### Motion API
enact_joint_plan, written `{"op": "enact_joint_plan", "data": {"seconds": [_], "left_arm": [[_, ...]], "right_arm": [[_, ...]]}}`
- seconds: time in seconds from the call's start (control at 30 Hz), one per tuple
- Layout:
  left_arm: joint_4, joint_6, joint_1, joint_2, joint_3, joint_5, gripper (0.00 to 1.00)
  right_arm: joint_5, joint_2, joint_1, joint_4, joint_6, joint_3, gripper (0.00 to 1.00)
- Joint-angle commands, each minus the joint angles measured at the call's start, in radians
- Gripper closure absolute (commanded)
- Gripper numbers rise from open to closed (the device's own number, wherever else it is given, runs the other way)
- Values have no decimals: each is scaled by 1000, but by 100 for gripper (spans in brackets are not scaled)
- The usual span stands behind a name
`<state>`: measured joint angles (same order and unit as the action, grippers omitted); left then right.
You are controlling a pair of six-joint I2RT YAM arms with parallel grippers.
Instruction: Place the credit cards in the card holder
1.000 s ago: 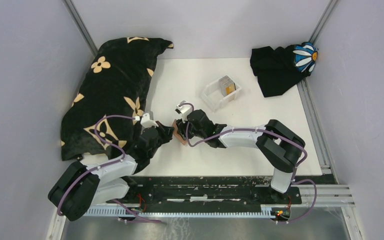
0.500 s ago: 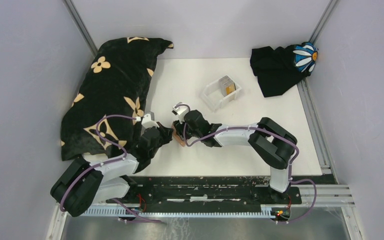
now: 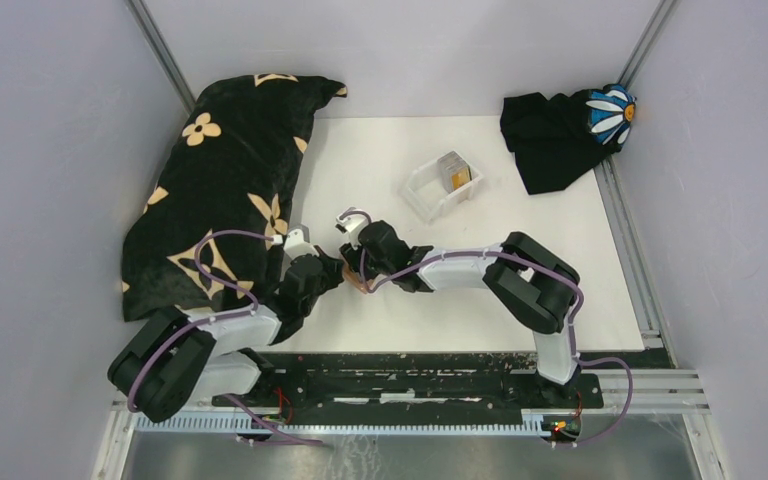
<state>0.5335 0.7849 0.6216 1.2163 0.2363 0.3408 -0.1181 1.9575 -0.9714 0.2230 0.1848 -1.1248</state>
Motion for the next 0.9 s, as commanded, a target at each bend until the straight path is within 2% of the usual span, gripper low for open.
{"op": "enact_joint_plan", "data": {"seconds": [0.0, 0.43, 0.87], "left_arm": [[136, -27, 24, 15, 11, -51, 97], [162, -38, 24, 62, 0, -38, 97], [186, -27, 24, 109, 1, -33, 97]], "right_arm": [[-80, 69, 5, -55, -44, -40, 51], [-118, 126, 30, -138, -90, -99, 60], [-92, 93, 78, -141, -61, -64, 71]]}}
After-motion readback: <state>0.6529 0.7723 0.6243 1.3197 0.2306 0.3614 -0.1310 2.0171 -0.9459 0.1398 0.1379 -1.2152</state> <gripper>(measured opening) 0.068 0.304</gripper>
